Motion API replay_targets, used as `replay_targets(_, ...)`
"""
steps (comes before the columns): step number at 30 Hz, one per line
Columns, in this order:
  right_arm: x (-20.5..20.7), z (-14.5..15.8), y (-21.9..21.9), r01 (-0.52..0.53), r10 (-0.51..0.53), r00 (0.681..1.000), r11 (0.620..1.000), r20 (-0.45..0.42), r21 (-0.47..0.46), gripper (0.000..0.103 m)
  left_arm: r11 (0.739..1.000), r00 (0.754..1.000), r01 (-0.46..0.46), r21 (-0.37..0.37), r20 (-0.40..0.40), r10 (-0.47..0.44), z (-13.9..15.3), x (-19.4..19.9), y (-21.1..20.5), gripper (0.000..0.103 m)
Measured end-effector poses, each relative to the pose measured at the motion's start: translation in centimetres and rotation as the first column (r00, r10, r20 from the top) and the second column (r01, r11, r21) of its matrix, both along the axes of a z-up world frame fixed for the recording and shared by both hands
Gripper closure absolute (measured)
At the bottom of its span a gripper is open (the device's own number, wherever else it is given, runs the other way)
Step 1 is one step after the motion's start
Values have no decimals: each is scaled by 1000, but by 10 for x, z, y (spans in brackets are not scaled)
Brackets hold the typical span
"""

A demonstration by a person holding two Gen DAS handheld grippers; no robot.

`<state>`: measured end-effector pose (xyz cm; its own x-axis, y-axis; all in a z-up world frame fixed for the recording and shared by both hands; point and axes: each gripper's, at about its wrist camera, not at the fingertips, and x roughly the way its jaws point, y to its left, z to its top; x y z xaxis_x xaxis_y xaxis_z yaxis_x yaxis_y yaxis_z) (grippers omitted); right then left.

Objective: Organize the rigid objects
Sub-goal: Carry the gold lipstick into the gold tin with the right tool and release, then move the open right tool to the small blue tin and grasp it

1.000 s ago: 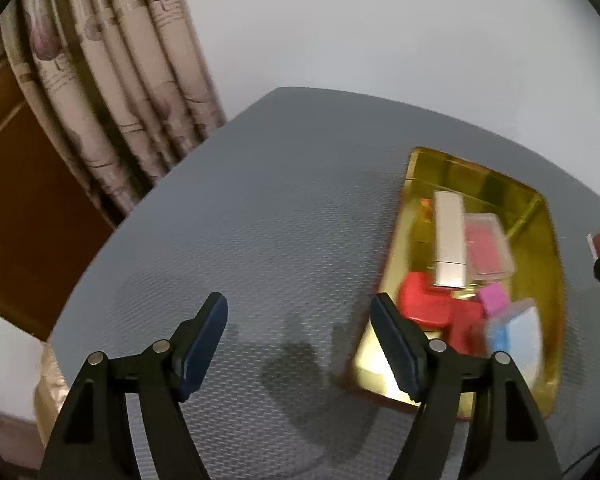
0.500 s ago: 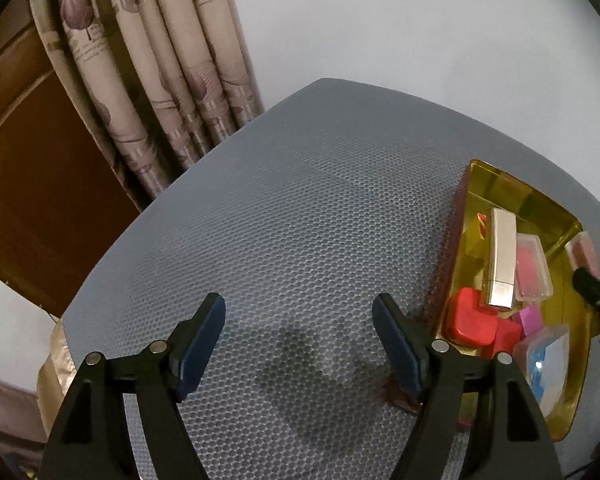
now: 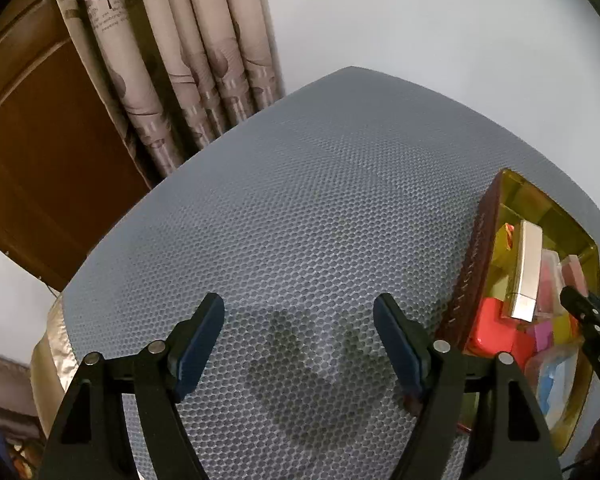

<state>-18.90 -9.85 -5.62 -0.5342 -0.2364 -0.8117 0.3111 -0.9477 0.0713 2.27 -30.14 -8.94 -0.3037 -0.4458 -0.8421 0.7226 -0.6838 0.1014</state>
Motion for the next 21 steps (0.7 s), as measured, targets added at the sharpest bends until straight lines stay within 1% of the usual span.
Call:
replay_targets(3, -1, -6, -3, 2, -2, 1000, 1000, 6, 1, 82, 1000, 1000, -4, 12, 11, 4, -3, -1, 1, 29)
replay_targets(6, 0, -8, 0, 17, -17, 1000, 1000, 5, -15, 79, 1000, 1000, -11, 20, 8, 11, -4, 0, 0, 29)
replay_targets(7, 1, -7, 1, 22, -22, 1000, 999, 0, -26, 76, 1000, 1000, -8, 21, 8, 8, -4, 0, -3, 29)
replay_targets(8, 2, -6, 2, 25, -25, 1000, 999, -5, -34, 70, 1000, 1000, -5, 19, 12, 5, -5, -1, -3, 29)
replay_targets(10, 4, 0, 7, 32, -33, 999, 998, -18, -48, 63, 1000, 1000, -2, 16, 17, 2, -5, -2, -2, 29)
replay_targets(12, 9, 9, 15, 47, -49, 998, 997, -39, -66, 62, 1000, 1000, -3, 17, 20, 3, -5, -3, -1, 29)
replay_targets(14, 15, 19, 30, 66, -72, 996, 993, -58, -98, 62, 1000, 1000, -1, 14, 22, 0, -5, -3, -1, 28)
replay_targets(16, 22, 27, 50, 100, -109, 991, 989, -81, -107, 62, 1000, 1000, -2, 10, 22, 2, -5, -3, 0, 28)
replay_targets(19, 32, 35, 92, 171, -181, 976, 981, -118, -90, 62, 1000, 1000, 0, -4, 24, 0, -4, -4, 2, 28)
replay_targets(21, 36, 35, 125, 233, -241, 962, 970, -131, -73, 62, 1000, 1000, -15, -19, 11, 16, -1, -3, 3, 28)
